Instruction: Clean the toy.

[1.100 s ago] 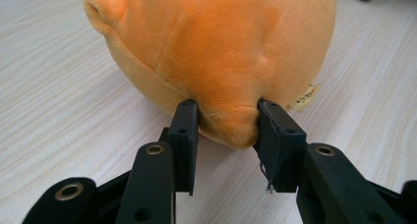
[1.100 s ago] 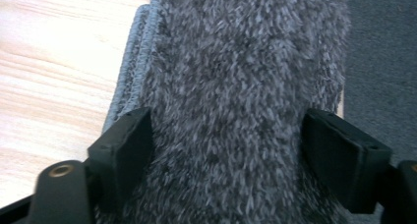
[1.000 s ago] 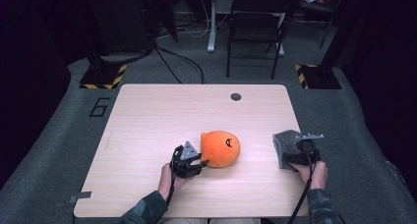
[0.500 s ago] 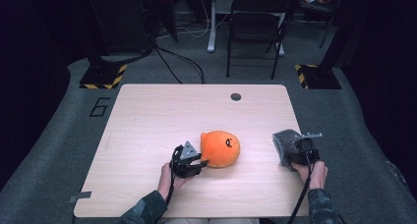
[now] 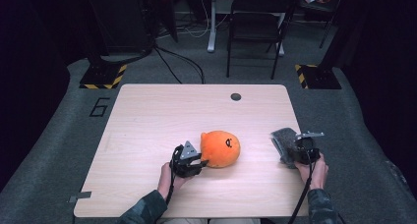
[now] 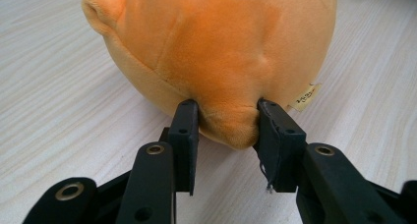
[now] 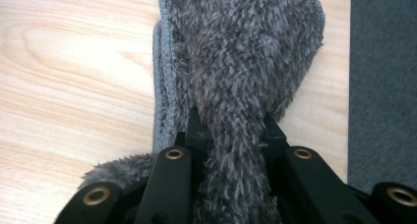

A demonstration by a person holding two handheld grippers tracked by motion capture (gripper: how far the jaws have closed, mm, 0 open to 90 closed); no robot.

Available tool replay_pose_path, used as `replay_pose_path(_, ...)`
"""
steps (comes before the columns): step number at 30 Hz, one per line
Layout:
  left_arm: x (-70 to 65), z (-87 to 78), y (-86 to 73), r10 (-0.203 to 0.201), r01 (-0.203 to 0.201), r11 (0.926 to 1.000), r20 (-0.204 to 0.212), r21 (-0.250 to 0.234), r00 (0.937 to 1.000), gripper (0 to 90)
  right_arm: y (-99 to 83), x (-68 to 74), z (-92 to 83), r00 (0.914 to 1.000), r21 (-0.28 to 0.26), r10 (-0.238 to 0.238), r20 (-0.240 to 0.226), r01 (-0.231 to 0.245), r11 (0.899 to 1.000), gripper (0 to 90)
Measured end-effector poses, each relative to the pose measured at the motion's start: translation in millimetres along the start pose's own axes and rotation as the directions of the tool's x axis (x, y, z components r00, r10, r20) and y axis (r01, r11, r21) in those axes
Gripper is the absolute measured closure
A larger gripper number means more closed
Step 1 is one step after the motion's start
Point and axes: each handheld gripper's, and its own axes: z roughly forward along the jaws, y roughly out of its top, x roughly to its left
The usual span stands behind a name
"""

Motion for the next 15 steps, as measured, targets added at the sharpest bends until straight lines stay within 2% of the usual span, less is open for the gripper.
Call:
replay_pose_path(2, 0.5, -0.1, -0.3, 0.001, -0.001, 1.0000, 0.000, 0.001, 1.0000, 62.7, 2.6, 2.3, -3.7, 0.9999, -0.025, -0.006, -0.015, 0.005, 1.000, 74.7)
replay_pose_path(9, -0.6, 0.2, 0.2, -0.002, 0.002, 1.0000, -0.003, 0.000, 1.0000, 62.6, 10.5, 13.2, -13.7, 0.9961, -0.055, -0.006, -0.088, 0.002, 0.998, 74.6)
replay_pose_path(15, 0.3, -0.2, 0.1, 0.000, 0.000, 1.0000, 0.001, 0.004, 1.0000, 62.2, 20.9, 26.1, -29.6, 0.9844, -0.123, -0.017, -0.175, -0.005, 0.992, 74.4)
